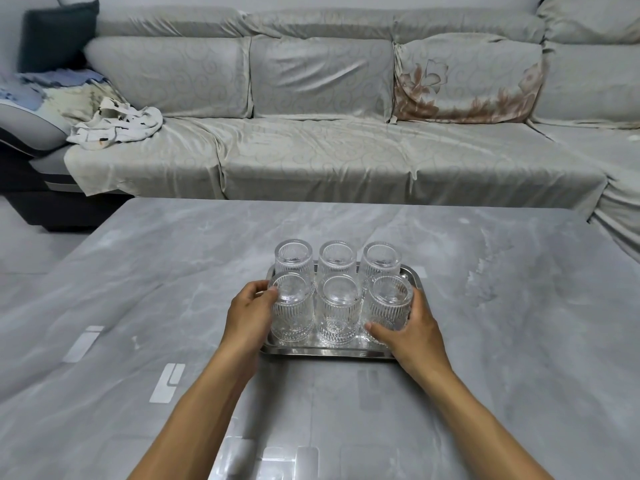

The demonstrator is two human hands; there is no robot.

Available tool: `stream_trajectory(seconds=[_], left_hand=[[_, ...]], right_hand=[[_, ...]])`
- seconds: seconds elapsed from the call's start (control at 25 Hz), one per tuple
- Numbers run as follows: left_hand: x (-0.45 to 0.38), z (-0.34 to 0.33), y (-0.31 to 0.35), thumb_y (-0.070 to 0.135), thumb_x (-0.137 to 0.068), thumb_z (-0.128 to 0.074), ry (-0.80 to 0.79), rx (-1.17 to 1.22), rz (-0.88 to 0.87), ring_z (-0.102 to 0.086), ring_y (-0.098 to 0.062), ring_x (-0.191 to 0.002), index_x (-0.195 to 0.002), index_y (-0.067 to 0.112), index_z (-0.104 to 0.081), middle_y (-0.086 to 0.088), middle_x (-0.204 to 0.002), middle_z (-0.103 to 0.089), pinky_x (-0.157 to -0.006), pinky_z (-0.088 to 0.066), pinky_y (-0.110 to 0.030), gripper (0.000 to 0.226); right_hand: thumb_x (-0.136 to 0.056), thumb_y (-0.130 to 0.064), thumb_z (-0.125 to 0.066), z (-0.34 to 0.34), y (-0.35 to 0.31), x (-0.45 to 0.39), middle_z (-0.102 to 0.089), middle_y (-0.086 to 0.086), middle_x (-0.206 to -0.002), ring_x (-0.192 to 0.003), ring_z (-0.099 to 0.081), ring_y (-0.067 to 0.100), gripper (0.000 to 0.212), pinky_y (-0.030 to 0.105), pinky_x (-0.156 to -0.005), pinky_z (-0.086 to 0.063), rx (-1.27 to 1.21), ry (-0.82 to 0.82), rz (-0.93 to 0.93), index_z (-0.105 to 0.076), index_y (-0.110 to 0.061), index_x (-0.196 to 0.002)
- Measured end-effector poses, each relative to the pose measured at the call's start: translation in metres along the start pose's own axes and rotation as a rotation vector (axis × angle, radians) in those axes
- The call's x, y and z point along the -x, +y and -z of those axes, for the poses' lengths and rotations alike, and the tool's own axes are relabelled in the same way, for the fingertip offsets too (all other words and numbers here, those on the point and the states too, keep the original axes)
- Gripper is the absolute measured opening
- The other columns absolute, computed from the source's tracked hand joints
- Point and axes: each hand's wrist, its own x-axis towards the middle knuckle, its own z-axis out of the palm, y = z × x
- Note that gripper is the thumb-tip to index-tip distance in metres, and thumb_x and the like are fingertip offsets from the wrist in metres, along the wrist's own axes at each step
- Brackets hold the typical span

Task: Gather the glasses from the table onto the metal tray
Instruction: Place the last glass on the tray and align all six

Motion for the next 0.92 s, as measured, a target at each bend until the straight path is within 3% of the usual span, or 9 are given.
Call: stream_trajectory(seconds=[0.24, 0.36, 0.44, 0.48, 0.56, 0.6, 0.68, 0.92], left_hand=[[-0.002, 0.006, 0.007, 0.018, -0.089, -0.058, 0.001, 0.028, 0.028, -0.063, -0.012, -0.076, -0.099, 0.020, -0.068, 0.002, -0.092, -0.069, -0.063, -0.050, -0.028, 0.014], [-0.018, 0.031, 0.001, 0.017, -0.082, -0.057, 0.077, -0.264, -0.041, -0.059, -0.018, -0.093, -0.116, 0.023, -0.062, 0.001, -0.107, -0.063, -0.074, -0.046, -0.033, 0.035], [-0.021, 0.047, -0.006, 0.017, -0.074, -0.057, 0.065, -0.551, 0.026, -0.062, -0.030, -0.090, -0.102, 0.015, -0.067, -0.010, -0.099, -0.066, -0.080, -0.053, -0.044, 0.029], [-0.020, 0.050, -0.011, 0.014, -0.072, -0.058, 0.027, -0.612, 0.065, -0.063, -0.033, -0.080, -0.087, 0.009, -0.069, -0.015, -0.087, -0.069, -0.078, -0.054, -0.047, 0.020], [-0.018, 0.051, -0.019, 0.005, -0.075, -0.061, -0.058, -0.599, 0.110, -0.065, -0.031, -0.061, -0.070, 0.008, -0.071, -0.015, -0.064, -0.070, -0.066, -0.057, -0.042, 0.012], [-0.017, 0.049, -0.021, 0.000, -0.076, -0.062, -0.089, -0.563, 0.130, -0.064, -0.028, -0.053, -0.067, 0.008, -0.071, -0.012, -0.056, -0.070, -0.059, -0.055, -0.037, 0.015], [-0.014, 0.045, -0.026, -0.007, -0.075, -0.059, -0.100, -0.527, 0.129, -0.060, -0.025, -0.046, -0.066, 0.006, -0.070, -0.012, -0.050, -0.067, -0.055, -0.051, -0.031, 0.019], [-0.010, 0.040, -0.031, -0.013, -0.079, -0.058, -0.040, -0.356, 0.140, -0.051, -0.024, -0.048, -0.066, 0.001, -0.067, -0.013, -0.053, -0.058, -0.056, -0.045, -0.029, 0.021]], right_hand=[[-0.062, -0.031, -0.089, 0.005, -0.004, -0.001, -0.050, -0.004, -0.140, -0.126, -0.049, 0.018, 0.107, 0.037, -0.104, -0.041, -0.047, -0.074, -0.040, -0.026, -0.027, -0.148], [-0.067, -0.025, -0.086, 0.032, 0.004, -0.009, -0.047, -0.009, -0.131, -0.117, -0.048, 0.012, 0.095, 0.030, -0.094, -0.040, -0.089, -0.088, -0.115, -0.031, -0.028, -0.144], [-0.074, -0.021, -0.077, 0.057, 0.021, -0.013, -0.056, -0.003, -0.124, -0.105, -0.055, 0.017, 0.069, 0.031, -0.084, -0.042, 0.046, -0.033, -0.235, -0.045, -0.023, -0.135], [-0.075, -0.023, -0.072, 0.065, 0.029, -0.011, -0.064, 0.001, -0.115, -0.097, -0.060, 0.021, 0.049, 0.031, -0.081, -0.044, 0.174, -0.024, -0.300, -0.058, -0.020, -0.122], [-0.076, -0.026, -0.069, 0.068, 0.039, -0.004, -0.074, 0.002, -0.082, -0.077, -0.067, 0.024, 0.013, 0.034, -0.073, -0.053, 0.286, -0.089, -0.381, -0.071, -0.016, -0.084], [-0.077, -0.023, -0.067, 0.064, 0.042, -0.002, -0.073, 0.001, -0.066, -0.065, -0.067, 0.023, 0.012, 0.037, -0.070, -0.056, 0.252, -0.117, -0.390, -0.070, -0.014, -0.072], [-0.080, -0.014, -0.064, 0.057, 0.048, 0.000, -0.069, 0.001, -0.052, -0.053, -0.065, 0.022, 0.018, 0.040, -0.067, -0.057, 0.172, -0.091, -0.374, -0.068, -0.013, -0.063], [-0.081, -0.015, -0.066, 0.047, 0.059, -0.003, -0.070, -0.003, -0.061, -0.066, -0.066, 0.020, 0.017, 0.034, -0.066, -0.051, 0.168, 0.027, -0.329, -0.068, -0.019, -0.064]])
